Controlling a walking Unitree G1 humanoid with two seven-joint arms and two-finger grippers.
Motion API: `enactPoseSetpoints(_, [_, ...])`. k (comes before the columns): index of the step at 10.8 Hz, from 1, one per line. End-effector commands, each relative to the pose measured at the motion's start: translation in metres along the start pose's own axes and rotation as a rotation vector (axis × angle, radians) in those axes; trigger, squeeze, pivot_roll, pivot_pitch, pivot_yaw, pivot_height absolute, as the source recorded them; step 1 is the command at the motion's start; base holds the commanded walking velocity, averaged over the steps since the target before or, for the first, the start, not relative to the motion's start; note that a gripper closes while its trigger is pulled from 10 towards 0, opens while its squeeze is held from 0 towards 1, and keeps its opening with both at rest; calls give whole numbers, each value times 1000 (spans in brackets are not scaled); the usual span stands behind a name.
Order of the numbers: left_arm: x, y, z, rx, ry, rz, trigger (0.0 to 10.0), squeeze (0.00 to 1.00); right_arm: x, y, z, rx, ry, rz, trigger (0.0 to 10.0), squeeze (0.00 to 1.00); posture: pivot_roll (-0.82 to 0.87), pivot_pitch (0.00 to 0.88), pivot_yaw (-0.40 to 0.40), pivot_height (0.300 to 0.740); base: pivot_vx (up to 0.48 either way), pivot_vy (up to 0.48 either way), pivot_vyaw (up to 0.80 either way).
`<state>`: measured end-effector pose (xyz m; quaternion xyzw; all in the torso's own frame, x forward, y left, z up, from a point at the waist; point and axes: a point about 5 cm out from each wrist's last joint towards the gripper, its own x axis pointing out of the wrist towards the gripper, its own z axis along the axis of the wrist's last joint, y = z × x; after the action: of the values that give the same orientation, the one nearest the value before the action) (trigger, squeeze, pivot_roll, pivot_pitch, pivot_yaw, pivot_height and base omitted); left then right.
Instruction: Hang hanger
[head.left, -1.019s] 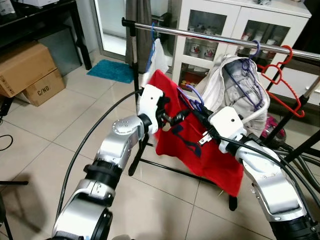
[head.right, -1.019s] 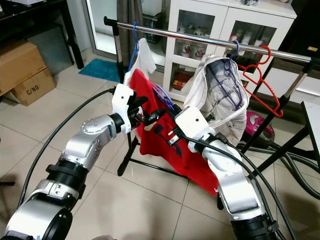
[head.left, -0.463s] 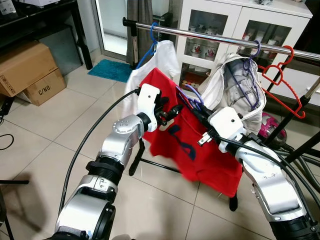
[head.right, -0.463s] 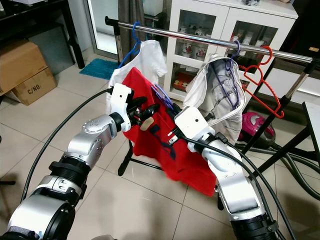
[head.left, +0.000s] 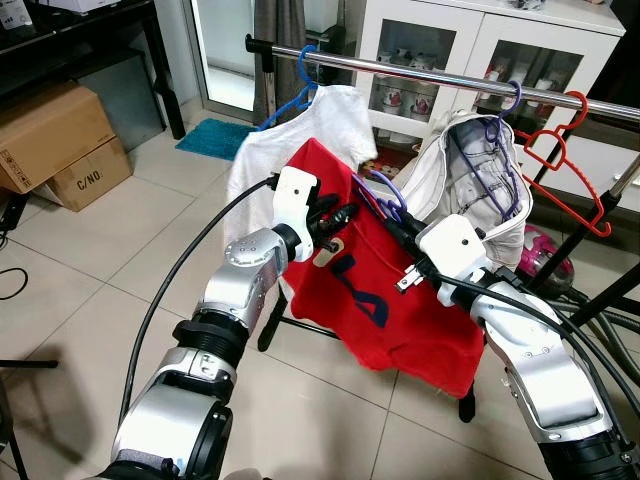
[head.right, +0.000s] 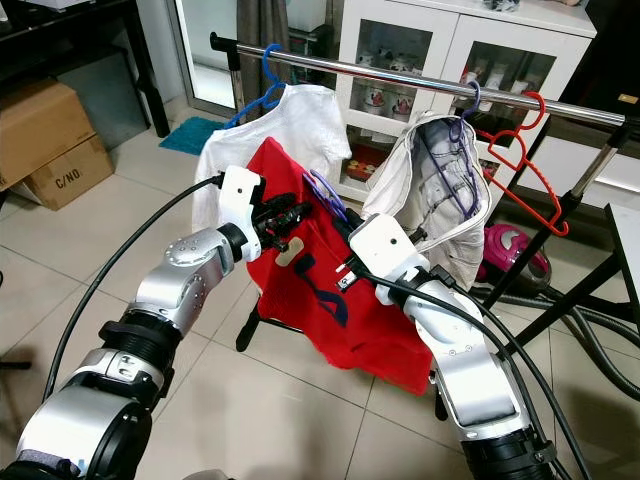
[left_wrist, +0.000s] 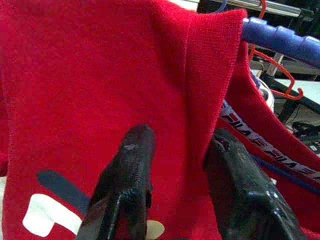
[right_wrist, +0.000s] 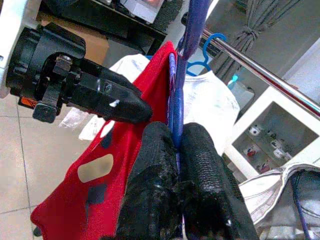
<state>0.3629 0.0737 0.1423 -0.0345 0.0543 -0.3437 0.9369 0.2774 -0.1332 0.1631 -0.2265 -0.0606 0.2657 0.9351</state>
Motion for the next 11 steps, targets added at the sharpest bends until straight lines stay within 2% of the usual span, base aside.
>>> enactPoseSetpoints(1, [3,-1,5,14,-11,-3,0,0,1,-4,5,-11,-26,-3,10000,0,-12,0,-27,740,0,0,0])
enactPoseSetpoints(2, [3,0,5,15,-9,-2,0,0,1,-4,4,8,-29,-3,10000,0,-12,0,-25,740,0,0,0])
enactPoseSetpoints(3, [3,1,5,19,-5,5,0,0,-1,-5,3,86,-48,1,10000,0,-13,0,-22,740,0,0,0])
enactPoseSetpoints(4, [2,1,5,21,-4,11,0,0,-1,-5,3,117,-55,13,10000,0,-14,0,-21,740,0,0,0])
enactPoseSetpoints(6, [2,8,7,38,-2,69,0,0,-8,-7,-1,190,-63,53,10000,0,-13,0,-21,740,0,0,0])
enactPoseSetpoints(9, [1,6,10,106,-25,96,0,0,-10,-11,-12,239,0,68,10000,0,-10,0,-33,740,0,0,0])
enactPoseSetpoints(11, [0,-2,12,140,-46,49,0,0,-8,-11,-16,243,39,53,10000,0,-9,0,-34,740,0,0,0])
